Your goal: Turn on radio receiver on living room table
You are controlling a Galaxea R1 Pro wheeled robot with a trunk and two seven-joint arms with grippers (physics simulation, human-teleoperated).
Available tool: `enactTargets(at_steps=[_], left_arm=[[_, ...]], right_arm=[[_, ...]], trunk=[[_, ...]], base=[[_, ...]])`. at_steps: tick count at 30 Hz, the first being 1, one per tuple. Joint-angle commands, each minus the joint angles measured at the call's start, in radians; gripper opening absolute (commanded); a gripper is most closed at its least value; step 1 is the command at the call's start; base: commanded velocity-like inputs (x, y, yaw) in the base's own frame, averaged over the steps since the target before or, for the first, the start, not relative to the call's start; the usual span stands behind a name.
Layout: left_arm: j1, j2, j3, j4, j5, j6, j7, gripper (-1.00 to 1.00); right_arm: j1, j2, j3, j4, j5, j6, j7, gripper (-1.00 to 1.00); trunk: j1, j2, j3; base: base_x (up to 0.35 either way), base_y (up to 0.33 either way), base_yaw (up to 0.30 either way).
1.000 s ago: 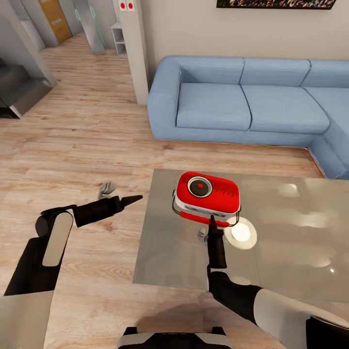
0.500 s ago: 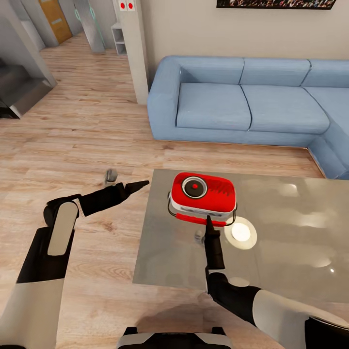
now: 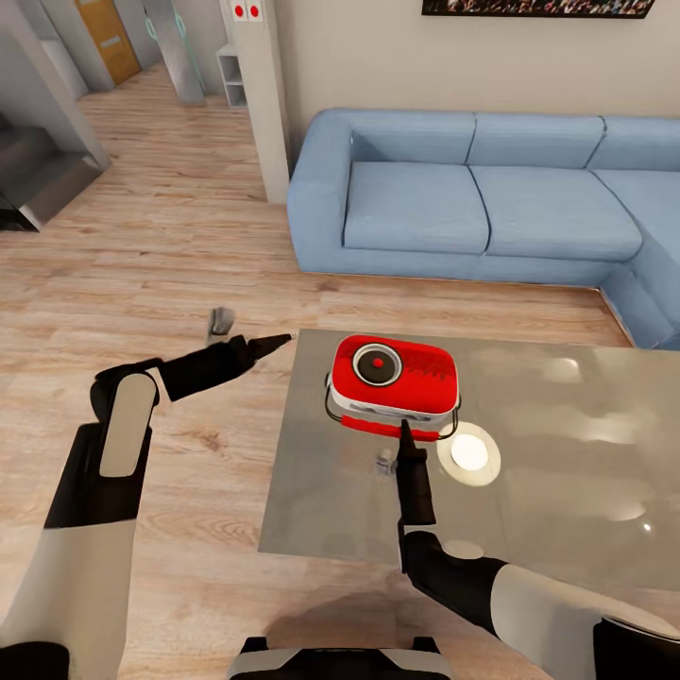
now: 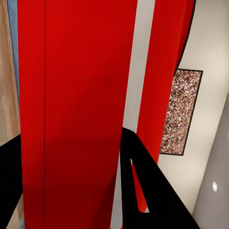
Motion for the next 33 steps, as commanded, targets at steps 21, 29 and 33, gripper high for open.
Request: enactTargets(at_steps=[21, 29, 33], left_arm=[[-0.007, -0.018, 0.0, 0.002, 0.033, 0.0, 0.054, -1.0], [-0.011, -0.022, 0.0, 0.004, 0.033, 0.0, 0.055, -1.0], [-0.011, -0.022, 0.0, 0.004, 0.033, 0.0, 0.054, -1.0]], right_arm=[[0.0, 0.003, -0.004, -0.001, 0.0, 0.022, -0.002, -1.0], [0.0, 0.004, -0.004, -0.001, -0.002, 0.023, -0.002, -1.0], [0.0, 0.005, -0.005, -0.001, -0.002, 0.024, -0.002, -1.0]], trunk=[[0.0, 0.0, 0.0], [0.0, 0.0, 0.0], [0.0, 0.0, 0.0]], base=[[0.0, 0.0, 0.0], [0.0, 0.0, 0.0], [0.0, 0.0, 0.0]])
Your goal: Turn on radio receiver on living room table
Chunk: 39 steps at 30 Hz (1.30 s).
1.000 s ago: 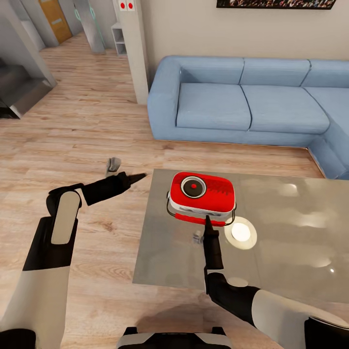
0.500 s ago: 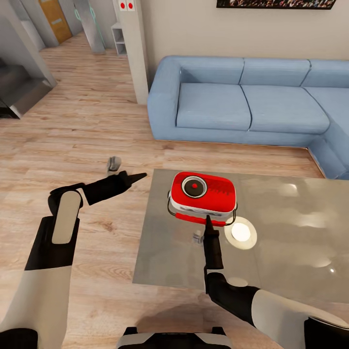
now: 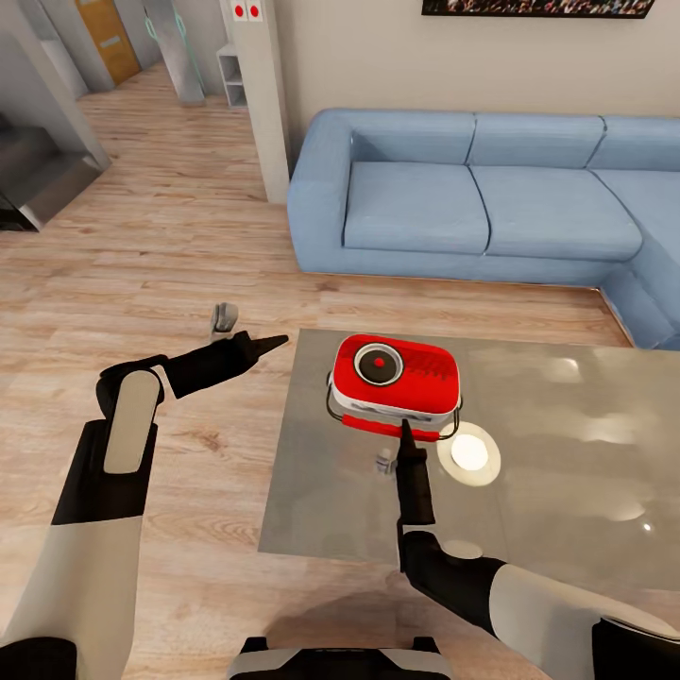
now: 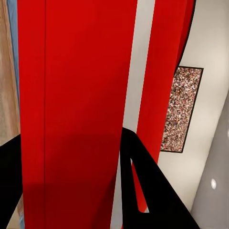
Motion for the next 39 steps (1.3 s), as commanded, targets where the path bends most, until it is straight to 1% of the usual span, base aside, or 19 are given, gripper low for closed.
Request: enactTargets(at_steps=[1, 6, 7, 9, 11, 12, 13, 15, 19, 24, 27, 29, 31, 33, 35, 37, 39], left_arm=[[0.0, 0.0, 0.0, 0.0, 0.0, 0.0, 0.0, -1.0], [-0.007, -0.002, -0.001, 0.005, 0.0, 0.0, 0.005, -1.0], [-0.014, -0.008, -0.004, 0.014, 0.0, 0.0, 0.013, -1.0], [-0.031, -0.03, -0.017, 0.04, 0.0, 0.0, 0.042, -1.0], [-0.064, -0.081, -0.06, 0.092, 0.0, 0.0, 0.114, -1.0], [-0.088, -0.12, -0.095, 0.128, 0.001, 0.0, 0.16, -1.0], [-0.122, -0.153, -0.12, 0.165, 0.001, 0.0, 0.191, -1.0], [-0.158, -0.169, -0.132, 0.202, 0.001, 0.0, 0.205, -1.0], [-0.195, -0.177, -0.139, 0.255, 0.001, 0.0, 0.214, -1.0], [-0.204, -0.178, -0.143, 0.29, 0.002, 0.0, 0.216, -1.0], [-0.206, -0.178, -0.144, 0.293, 0.002, 0.0, 0.217, -1.0], [-0.22, -0.178, -0.144, 0.299, 0.002, 0.0, 0.221, -1.0], [-0.237, -0.179, -0.143, 0.312, 0.002, 0.0, 0.238, -1.0], [-0.26, -0.18, -0.142, 0.342, 0.002, 0.0, 0.285, -1.0], [-0.28, -0.181, -0.141, 0.369, 0.006, 0.0, 0.317, -1.0], [-0.296, -0.183, -0.14, 0.394, 0.021, 0.0, 0.337, -1.0], [-0.309, -0.184, -0.141, 0.415, 0.046, 0.0, 0.349, -1.0]], right_arm=[[0.0, 0.0, 0.0, -0.001, 0.006, 0.007, -0.001, -1.0], [0.0, -0.001, 0.001, -0.001, 0.005, 0.019, -0.001, -1.0], [0.0, 0.0, 0.001, -0.001, 0.006, 0.02, -0.001, -1.0], [0.0, 0.0, 0.002, -0.001, 0.006, 0.021, -0.001, -1.0], [0.0, 0.001, 0.002, -0.002, 0.006, 0.023, -0.001, -1.0], [0.0, 0.002, 0.003, -0.002, 0.006, 0.023, -0.001, -1.0], [-0.001, 0.002, 0.004, -0.002, 0.006, 0.024, -0.001, -1.0], [0.0, 0.002, 0.004, -0.002, 0.006, 0.024, -0.002, -1.0], [0.0, 0.002, 0.004, -0.008, 0.006, 0.029, -0.002, -1.0], [-0.001, 0.0, 0.005, -0.047, 0.006, 0.05, -0.002, -1.0], [0.0, 0.0, 0.005, -0.064, 0.007, 0.069, -0.002, -1.0], [0.0, -0.001, 0.005, -0.074, 0.008, 0.077, -0.002, -1.0], [0.0, -0.001, 0.005, -0.08, 0.007, 0.08, -0.002, -1.0], [0.0, -0.001, 0.005, -0.083, 0.007, 0.081, -0.002, -1.0], [-0.001, -0.001, 0.005, -0.084, 0.008, 0.082, -0.002, -1.0], [-0.001, -0.002, 0.005, -0.084, 0.008, 0.083, -0.002, -1.0], [-0.001, -0.004, 0.005, -0.085, 0.009, 0.083, -0.002, -1.0]], trunk=[[0.0, 0.0, 0.0], [0.0, 0.0, 0.0], [0.0, 0.0, 0.0], [0.0, 0.0, 0.0], [0.0, 0.0, 0.0], [0.0, 0.0, 0.0], [0.0, 0.0, 0.0], [0.0, 0.0, 0.0], [0.0, 0.0, 0.0], [0.0, 0.0, 0.0], [0.0, 0.0, 0.0], [0.0, 0.0, 0.0], [0.0, 0.0, 0.0], [0.0, 0.0, 0.0], [0.0, 0.0, 0.0], [0.0, 0.0, 0.0], [0.0, 0.0, 0.0]], base=[[0.0, 0.0, 0.0], [0.0, 0.0, 0.0], [0.0, 0.0, 0.0], [0.0, 0.0, 0.0], [0.0, 0.0, 0.0], [0.0, 0.0, 0.0], [0.0, 0.0, 0.0], [0.0, 0.0, 0.0], [0.0, 0.0, 0.0], [0.0, 0.0, 0.0], [0.0, 0.0, 0.0], [0.0, 0.0, 0.0], [0.0, 0.0, 0.0], [0.0, 0.0, 0.0], [0.0, 0.0, 0.0], [0.0, 0.0, 0.0], [0.0, 0.0, 0.0]])
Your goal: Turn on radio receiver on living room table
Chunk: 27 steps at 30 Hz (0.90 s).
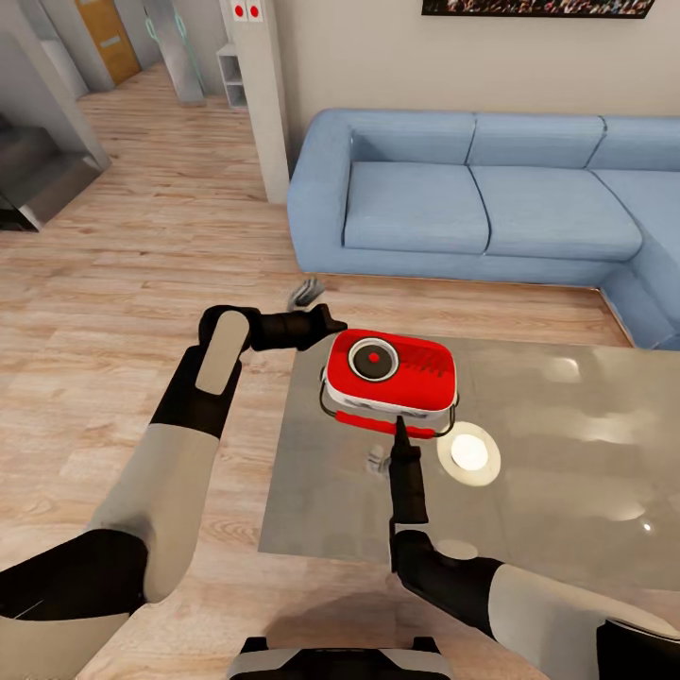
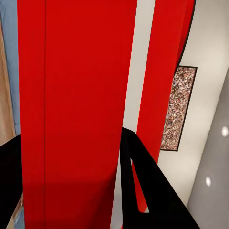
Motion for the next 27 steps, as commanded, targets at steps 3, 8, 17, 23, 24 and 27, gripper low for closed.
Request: enactTargets(at_steps=[3, 8, 17, 23, 24, 27], left_arm=[[-0.018, -0.003, 0.001, 0.029, 0.035, -0.001, 0.017, -1.0], [-0.054, -0.016, 0.001, 0.081, 0.053, -0.002, 0.065, -1.0], [-0.064, -0.016, 0.0, 0.115, 0.056, -0.005, 0.084, -1.0], [-0.077, -0.016, 0.0, 0.164, 0.056, -0.008, 0.089, -1.0], [-0.092, -0.016, 0.001, 0.19, 0.056, -0.008, 0.089, -1.0], [-0.121, -0.016, 0.001, 0.231, 0.056, -0.01, 0.09, -1.0]], right_arm=[[0.0, -0.001, 0.0, -0.001, 0.008, 0.006, -0.001, -1.0], [0.0, -0.002, 0.0, -0.001, 0.01, 0.006, -0.001, -1.0], [0.0, -0.003, 0.0, -0.001, 0.009, 0.007, -0.001, -1.0], [0.0, -0.003, 0.0, -0.001, 0.01, 0.007, -0.001, -1.0], [0.0, -0.003, 0.0, -0.001, 0.011, 0.008, -0.001, -1.0], [-0.001, -0.004, 0.0, -0.001, 0.011, 0.007, -0.009, -1.0]], trunk=[[0.0, 0.0, 0.0], [0.0, 0.0, 0.0], [0.0, 0.0, 0.0], [0.0, 0.0, 0.0], [0.0, 0.0, 0.0], [0.0, 0.0, 0.0]], base=[[0.0, 0.0, 0.0], [0.0, 0.0, 0.0], [0.0, 0.0, 0.0], [0.0, 0.0, 0.0], [0.0, 0.0, 0.0], [0.0, 0.0, 0.0]])
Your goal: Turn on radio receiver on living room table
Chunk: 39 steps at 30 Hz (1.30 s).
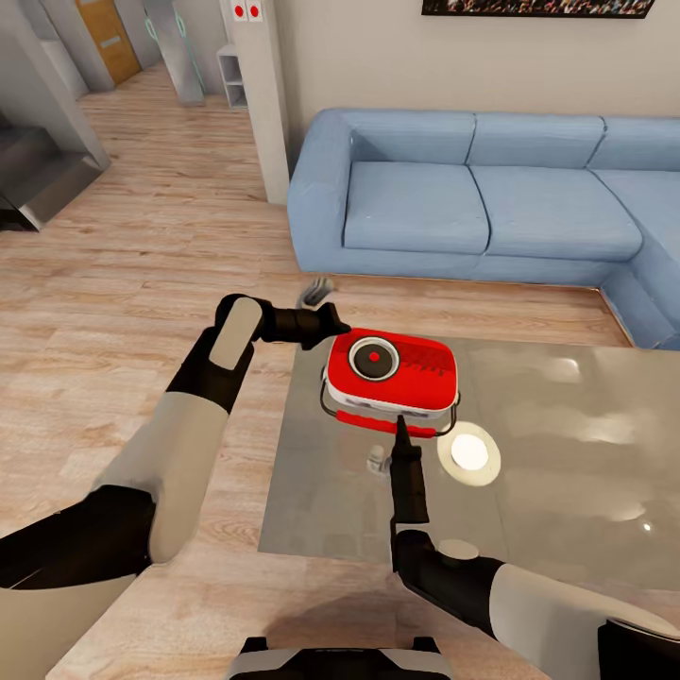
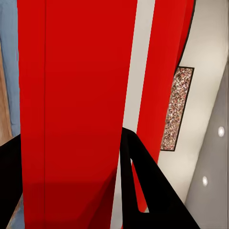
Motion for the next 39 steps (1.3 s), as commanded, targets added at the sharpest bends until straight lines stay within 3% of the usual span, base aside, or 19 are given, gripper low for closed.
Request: enactTargets(at_steps=[1, 13, 17, 20, 28, 32, 39], left_arm=[[-0.003, 0.0, 0.0, 0.003, 0.0, 0.0, 0.0, -1.0], [-0.015, 0.0, 0.0, 0.05, 0.007, -0.002, 0.0, -1.0], [-0.016, 0.0, -0.001, 0.059, 0.07, -0.003, 0.001, -1.0], [-0.016, 0.0, -0.002, 0.065, 0.093, -0.003, 0.002, -1.0], [-0.016, 0.0, -0.053, 0.068, 0.128, -0.011, 0.002, -1.0], [-0.016, 0.0, -0.063, 0.069, 0.161, -0.013, 0.002, -1.0], [-0.016, 0.0, -0.067, 0.091, 0.171, -0.015, 0.003, -1.0]], right_arm=[[0.0, 0.0, 0.001, -0.001, 0.006, 0.004, -0.003, -1.0], [0.0, -0.001, 0.002, -0.001, 0.005, 0.005, -0.022, -1.0], [0.0, 0.0, 0.002, -0.001, 0.004, 0.004, -0.023, -1.0], [0.0, 0.0, 0.002, -0.001, 0.004, 0.004, -0.023, -1.0], [0.0, 0.002, 0.002, -0.001, 0.005, 0.005, -0.023, -1.0], [0.0, 0.001, 0.002, -0.001, 0.005, 0.005, -0.023, -1.0], [0.0, 0.002, 0.002, -0.001, 0.007, 0.005, -0.025, -1.0]], trunk=[[0.0, 0.0, 0.0], [0.0, 0.0, 0.0], [0.0, 0.0, 0.0], [0.0, 0.0, 0.0], [0.0, 0.0, 0.0], [0.0, 0.0, 0.0], [0.0, 0.0, 0.0]], base=[[0.0, 0.0, 0.0], [0.0, 0.0, 0.0], [0.0, 0.0, 0.0], [0.0, 0.0, 0.0], [0.0, 0.0, 0.0], [0.0, 0.0, 0.0], [0.0, 0.0, 0.0]])
